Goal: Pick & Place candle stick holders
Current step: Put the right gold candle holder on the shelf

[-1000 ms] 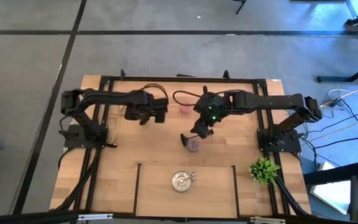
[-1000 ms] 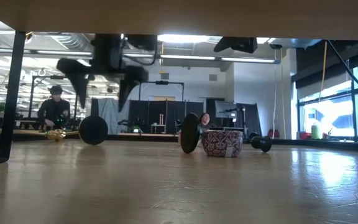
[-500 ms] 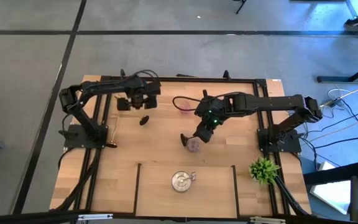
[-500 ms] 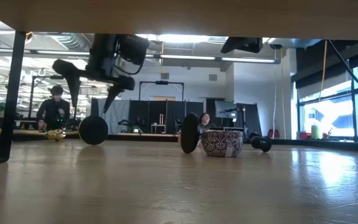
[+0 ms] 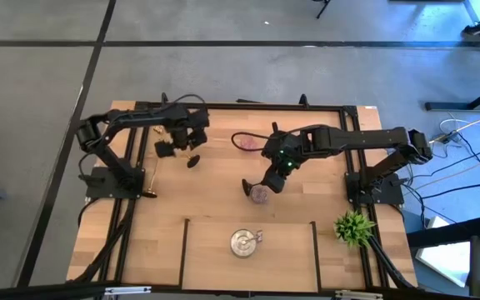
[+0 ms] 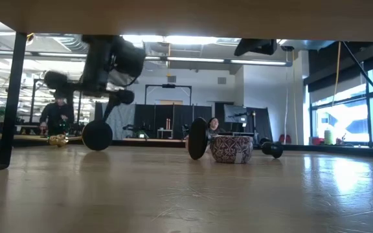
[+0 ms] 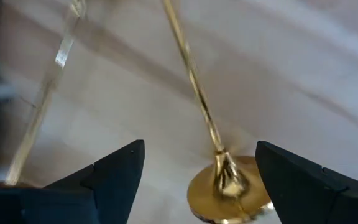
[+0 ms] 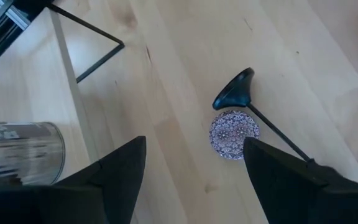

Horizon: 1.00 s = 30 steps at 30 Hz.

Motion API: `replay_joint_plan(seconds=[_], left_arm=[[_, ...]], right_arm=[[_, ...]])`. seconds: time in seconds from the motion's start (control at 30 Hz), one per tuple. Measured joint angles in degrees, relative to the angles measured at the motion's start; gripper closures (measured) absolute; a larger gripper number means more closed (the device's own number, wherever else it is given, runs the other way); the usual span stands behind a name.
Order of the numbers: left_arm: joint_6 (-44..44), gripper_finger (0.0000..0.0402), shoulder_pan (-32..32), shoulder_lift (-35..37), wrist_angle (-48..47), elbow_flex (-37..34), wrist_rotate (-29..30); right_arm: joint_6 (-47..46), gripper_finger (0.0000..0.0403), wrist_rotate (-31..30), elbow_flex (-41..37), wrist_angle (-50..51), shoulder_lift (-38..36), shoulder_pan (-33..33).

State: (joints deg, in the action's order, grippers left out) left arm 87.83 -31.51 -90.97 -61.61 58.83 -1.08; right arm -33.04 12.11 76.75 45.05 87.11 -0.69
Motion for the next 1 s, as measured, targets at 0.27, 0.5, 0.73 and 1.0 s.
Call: replay_joint_plan(seconds=[0.27, 0.5, 0.73, 1.0], left_arm=[[7.2, 0.0099, 1.1, 7.6, 15.2, -12.1, 1.4], [8.7, 0.01, 0.3, 8.9, 19.9, -15.7, 3.0], [9.5, 0.0113, 0.3, 8.9, 19.8, -16.0, 4.9], [7.5, 0.021, -0.7, 8.9, 20.0, -16.0, 6.4]], right_arm=[[-0.3, 0.013, -3.4, 0.0, 0.7, 0.0, -1.8], [-0.6, 0.013, -3.5, 0.0, 0.6, 0.0, -1.8], [-0.6, 0.013, -3.6, 0.0, 0.6, 0.0, -1.8], [-0.6, 0.013, -3.5, 0.0, 0.6, 0.0, -1.8]])
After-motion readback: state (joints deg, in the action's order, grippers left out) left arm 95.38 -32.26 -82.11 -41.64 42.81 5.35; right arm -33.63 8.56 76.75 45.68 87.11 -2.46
